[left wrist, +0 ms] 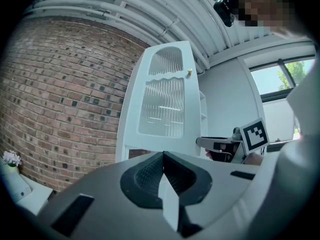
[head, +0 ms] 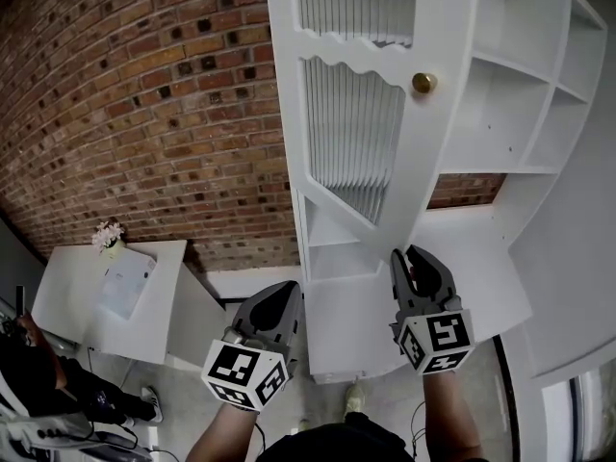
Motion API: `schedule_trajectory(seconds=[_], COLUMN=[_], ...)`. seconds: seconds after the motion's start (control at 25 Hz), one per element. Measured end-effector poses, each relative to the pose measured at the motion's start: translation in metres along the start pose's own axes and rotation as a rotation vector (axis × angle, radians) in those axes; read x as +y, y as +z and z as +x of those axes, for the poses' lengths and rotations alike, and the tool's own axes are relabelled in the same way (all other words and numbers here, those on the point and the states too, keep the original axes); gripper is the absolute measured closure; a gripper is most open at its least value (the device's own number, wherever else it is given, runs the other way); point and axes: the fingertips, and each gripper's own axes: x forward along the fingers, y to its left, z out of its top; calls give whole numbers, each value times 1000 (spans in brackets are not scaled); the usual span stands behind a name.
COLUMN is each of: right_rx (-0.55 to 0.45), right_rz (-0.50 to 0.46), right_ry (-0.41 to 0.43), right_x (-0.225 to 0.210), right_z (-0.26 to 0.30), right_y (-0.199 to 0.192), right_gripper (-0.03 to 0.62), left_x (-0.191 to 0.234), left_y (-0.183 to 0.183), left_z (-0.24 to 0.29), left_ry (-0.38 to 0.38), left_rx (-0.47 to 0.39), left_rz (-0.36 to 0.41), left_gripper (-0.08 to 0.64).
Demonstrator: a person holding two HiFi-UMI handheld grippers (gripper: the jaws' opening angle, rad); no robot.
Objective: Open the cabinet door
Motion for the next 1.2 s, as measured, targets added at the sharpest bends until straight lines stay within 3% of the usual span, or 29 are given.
schedule_trajectory(seconds=[1.2], right_rx=[-27], right_rz=[-50], right_ry=[202], right_x=[135], right_z=[-10], right_y=[15], right_gripper=[522], left_x=[11], left_y=[5], left_z=[-69], left_ry=[32], left_rx=[-22], left_rz=[18], left_gripper=[554])
